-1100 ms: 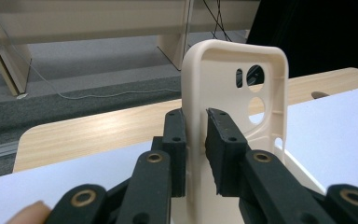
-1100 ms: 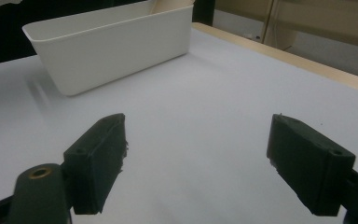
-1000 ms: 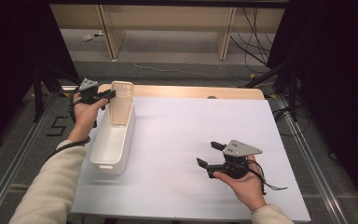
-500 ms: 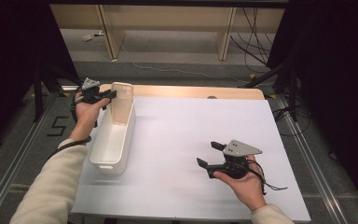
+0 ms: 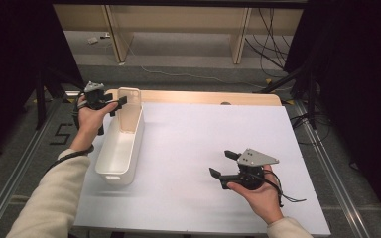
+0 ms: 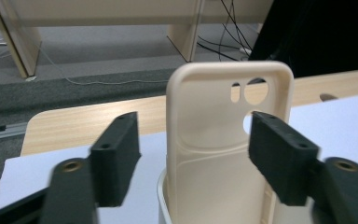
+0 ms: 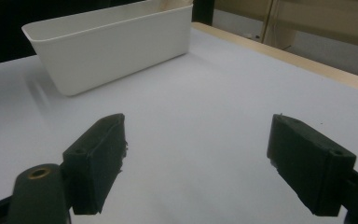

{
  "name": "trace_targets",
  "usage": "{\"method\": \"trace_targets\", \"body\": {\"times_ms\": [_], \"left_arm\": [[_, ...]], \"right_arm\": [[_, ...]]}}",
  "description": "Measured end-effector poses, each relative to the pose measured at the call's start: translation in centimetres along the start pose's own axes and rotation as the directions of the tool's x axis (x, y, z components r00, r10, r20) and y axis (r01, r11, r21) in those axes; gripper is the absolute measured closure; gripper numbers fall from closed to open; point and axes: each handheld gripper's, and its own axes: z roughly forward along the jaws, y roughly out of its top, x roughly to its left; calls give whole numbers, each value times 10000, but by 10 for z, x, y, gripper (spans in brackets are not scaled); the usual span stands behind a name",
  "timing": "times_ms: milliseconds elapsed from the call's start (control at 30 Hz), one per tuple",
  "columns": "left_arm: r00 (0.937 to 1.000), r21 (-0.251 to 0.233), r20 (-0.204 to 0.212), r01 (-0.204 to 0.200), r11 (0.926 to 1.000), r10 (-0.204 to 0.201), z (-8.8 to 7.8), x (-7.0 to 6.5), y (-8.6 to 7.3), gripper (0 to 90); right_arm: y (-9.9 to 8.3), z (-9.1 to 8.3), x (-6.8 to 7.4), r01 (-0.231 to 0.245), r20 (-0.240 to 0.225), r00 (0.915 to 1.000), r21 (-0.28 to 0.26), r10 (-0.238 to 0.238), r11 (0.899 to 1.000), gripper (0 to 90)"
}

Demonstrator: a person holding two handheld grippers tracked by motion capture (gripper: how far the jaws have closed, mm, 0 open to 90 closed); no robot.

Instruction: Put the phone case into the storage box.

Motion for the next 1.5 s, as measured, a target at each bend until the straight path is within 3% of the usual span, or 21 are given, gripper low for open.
{"method": "trace_targets", "body": {"times_ms": [133,333,667,967,1500], "left_arm": [[10000,72,-1,23,10000,-23,-6,-2,2,168],[9997,-159,218,-89,9998,92,-19,-10,5,93],[9967,-323,199,-776,9965,783,-42,-22,5,1],[9936,-509,293,-1072,9929,1088,-62,-31,-1,0],[9902,-707,654,-1188,9904,1235,-87,-48,-18,0]], "right_arm": [[0,0,-1,91,73,9999,-62,-91,9999,206],[0,0,-2,148,86,9999,-124,-147,9998,206],[0,0,-1,87,85,9999,-99,-87,9999,205],[0,0,-1,-6,61,10000,-70,7,10000,204],[0,0,-1,-43,58,10000,-87,43,10000,202]]}}
